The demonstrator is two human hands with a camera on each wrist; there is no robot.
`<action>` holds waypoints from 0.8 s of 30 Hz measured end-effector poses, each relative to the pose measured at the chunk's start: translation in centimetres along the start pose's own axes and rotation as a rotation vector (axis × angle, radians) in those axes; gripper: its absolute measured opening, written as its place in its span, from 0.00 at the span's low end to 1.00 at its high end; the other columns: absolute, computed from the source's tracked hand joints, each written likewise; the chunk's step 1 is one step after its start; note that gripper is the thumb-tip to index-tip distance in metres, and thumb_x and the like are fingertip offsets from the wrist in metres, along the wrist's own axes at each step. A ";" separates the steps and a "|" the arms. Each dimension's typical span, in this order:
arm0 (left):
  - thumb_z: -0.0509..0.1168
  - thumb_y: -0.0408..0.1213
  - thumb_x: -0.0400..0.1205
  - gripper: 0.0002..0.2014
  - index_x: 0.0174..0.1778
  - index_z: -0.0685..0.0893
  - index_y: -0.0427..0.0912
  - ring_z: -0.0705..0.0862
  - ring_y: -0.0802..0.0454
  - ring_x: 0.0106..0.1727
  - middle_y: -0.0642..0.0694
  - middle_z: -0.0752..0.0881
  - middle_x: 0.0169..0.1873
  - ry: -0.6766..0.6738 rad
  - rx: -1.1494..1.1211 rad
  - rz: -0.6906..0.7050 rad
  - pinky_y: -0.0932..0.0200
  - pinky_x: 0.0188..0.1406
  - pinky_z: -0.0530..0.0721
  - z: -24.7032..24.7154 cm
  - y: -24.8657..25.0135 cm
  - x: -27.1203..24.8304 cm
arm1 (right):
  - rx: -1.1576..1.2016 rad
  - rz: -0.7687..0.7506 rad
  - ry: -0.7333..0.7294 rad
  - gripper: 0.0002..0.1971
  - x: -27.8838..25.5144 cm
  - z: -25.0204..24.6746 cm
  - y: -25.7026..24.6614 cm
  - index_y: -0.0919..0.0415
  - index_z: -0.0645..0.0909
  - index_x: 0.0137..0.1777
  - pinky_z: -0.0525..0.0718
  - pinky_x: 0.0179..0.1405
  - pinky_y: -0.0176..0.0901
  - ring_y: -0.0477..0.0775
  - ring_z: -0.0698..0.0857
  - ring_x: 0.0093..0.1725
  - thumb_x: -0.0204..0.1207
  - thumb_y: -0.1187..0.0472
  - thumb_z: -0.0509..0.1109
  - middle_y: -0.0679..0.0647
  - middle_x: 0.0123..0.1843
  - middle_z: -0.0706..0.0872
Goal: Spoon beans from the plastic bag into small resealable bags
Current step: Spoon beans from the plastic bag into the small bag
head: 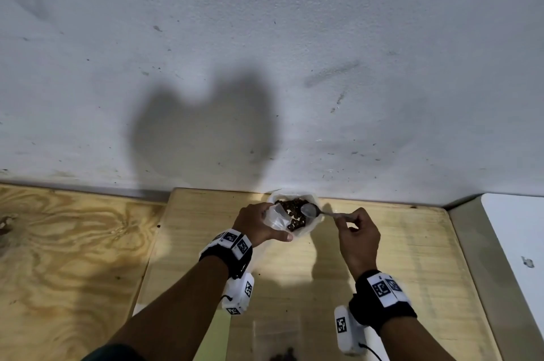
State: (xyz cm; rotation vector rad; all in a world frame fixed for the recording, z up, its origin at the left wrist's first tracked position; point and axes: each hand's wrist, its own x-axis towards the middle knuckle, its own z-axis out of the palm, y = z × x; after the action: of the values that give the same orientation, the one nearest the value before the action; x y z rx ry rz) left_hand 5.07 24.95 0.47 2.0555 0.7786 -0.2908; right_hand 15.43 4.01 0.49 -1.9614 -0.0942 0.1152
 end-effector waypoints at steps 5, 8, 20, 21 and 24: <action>0.80 0.70 0.44 0.56 0.70 0.81 0.51 0.84 0.57 0.60 0.56 0.86 0.62 0.005 -0.015 0.014 0.57 0.63 0.83 0.1 -0.3 0.0 | -0.010 0.101 -0.021 0.14 -0.3 1.8 1.7 0.59 0.75 0.34 0.73 0.30 0.36 0.41 0.77 0.31 0.77 0.64 0.77 0.50 0.34 0.83; 0.81 0.67 0.46 0.57 0.72 0.79 0.50 0.83 0.58 0.62 0.55 0.85 0.65 0.007 -0.023 0.025 0.61 0.64 0.81 0.3 -0.5 -0.1 | 0.008 0.194 -0.036 0.15 -0.7 2.8 2.0 0.58 0.74 0.33 0.75 0.37 0.39 0.47 0.80 0.37 0.76 0.63 0.77 0.48 0.34 0.83; 0.86 0.56 0.52 0.51 0.74 0.78 0.49 0.81 0.58 0.64 0.51 0.84 0.66 0.005 -0.066 0.041 0.67 0.59 0.78 0.1 -0.7 0.2 | 0.225 0.530 -0.088 0.13 -0.5 5.3 1.9 0.61 0.76 0.33 0.70 0.29 0.43 0.53 0.72 0.28 0.70 0.68 0.78 0.57 0.29 0.76; 0.86 0.56 0.52 0.52 0.74 0.78 0.49 0.81 0.58 0.65 0.51 0.84 0.67 0.002 -0.059 0.038 0.67 0.60 0.78 0.0 -0.7 0.3 | 0.246 0.545 -0.071 0.12 -0.2 4.8 1.9 0.61 0.76 0.33 0.68 0.27 0.41 0.52 0.71 0.27 0.71 0.69 0.77 0.56 0.28 0.75; 0.86 0.58 0.51 0.53 0.74 0.77 0.50 0.81 0.58 0.65 0.52 0.83 0.67 -0.006 -0.035 0.031 0.67 0.60 0.77 -0.4 -0.7 0.5 | 0.265 0.535 -0.032 0.09 0.4 3.0 1.7 0.63 0.79 0.35 0.65 0.23 0.40 0.52 0.68 0.26 0.72 0.71 0.75 0.57 0.28 0.74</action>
State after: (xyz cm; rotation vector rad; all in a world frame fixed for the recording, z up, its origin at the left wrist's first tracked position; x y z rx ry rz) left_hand 5.00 25.76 0.00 2.0313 0.7421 -0.2643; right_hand 15.49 6.15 -2.21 -1.6770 0.4092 0.4845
